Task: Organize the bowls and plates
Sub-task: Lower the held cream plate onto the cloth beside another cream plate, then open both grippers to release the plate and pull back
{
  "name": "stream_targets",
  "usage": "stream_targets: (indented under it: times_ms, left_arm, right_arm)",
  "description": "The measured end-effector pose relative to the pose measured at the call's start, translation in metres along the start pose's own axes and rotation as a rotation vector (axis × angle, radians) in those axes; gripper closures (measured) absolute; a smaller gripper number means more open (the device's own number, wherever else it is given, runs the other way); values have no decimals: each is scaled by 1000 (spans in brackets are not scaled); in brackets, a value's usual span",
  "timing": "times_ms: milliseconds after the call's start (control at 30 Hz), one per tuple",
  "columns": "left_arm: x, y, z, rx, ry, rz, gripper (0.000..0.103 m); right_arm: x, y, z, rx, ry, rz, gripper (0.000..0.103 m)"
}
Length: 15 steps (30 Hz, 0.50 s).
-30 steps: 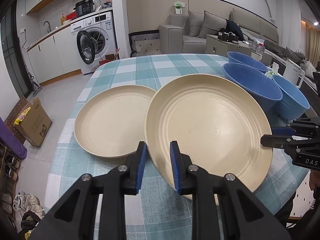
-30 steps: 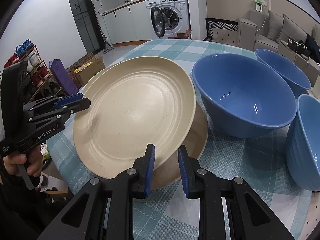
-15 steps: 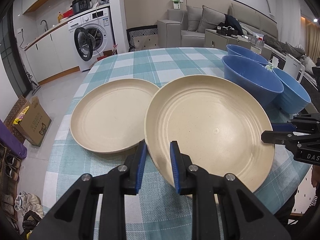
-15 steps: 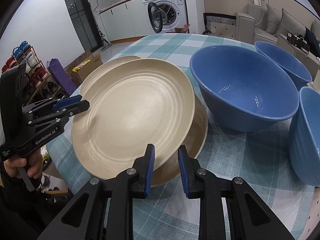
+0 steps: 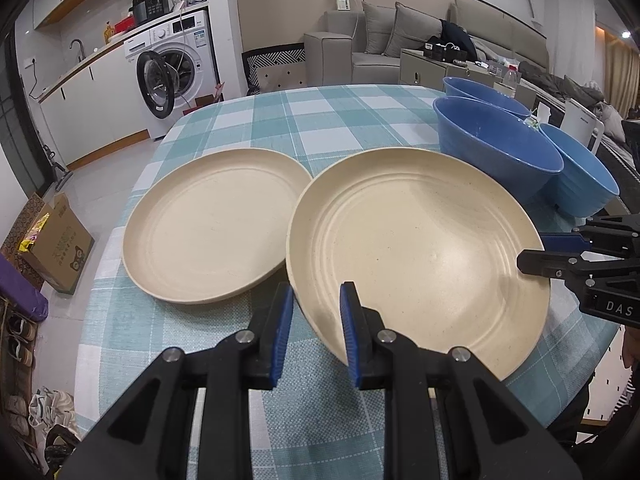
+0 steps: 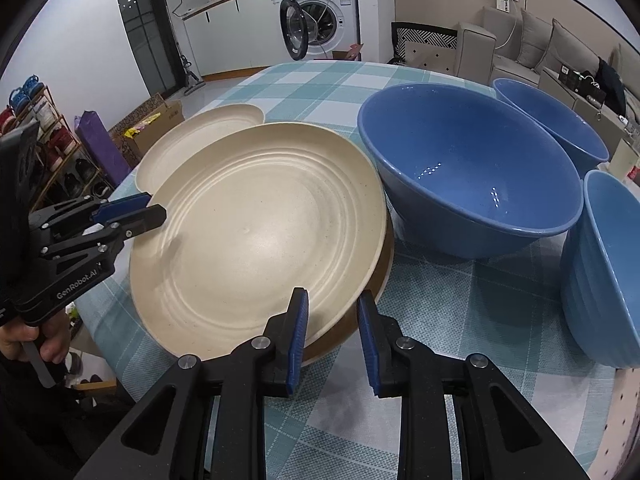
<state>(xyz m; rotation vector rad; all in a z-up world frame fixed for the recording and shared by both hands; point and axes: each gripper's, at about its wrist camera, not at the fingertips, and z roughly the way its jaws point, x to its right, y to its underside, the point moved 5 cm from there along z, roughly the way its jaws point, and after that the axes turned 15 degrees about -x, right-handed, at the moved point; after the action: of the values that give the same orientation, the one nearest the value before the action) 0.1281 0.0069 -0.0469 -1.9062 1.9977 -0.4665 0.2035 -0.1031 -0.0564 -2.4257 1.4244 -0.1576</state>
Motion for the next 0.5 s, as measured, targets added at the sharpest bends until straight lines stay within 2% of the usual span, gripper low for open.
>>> stream_targets:
  times_ms: [133, 500]
  left_arm:
    - [2, 0, 3, -10, 11, 5, 82]
    - [7, 1, 6, -16, 9, 32, 79]
  right_arm:
    - [-3, 0, 2, -4, 25, -16, 70]
    - [-11, 7, 13, -26, 169, -77, 59]
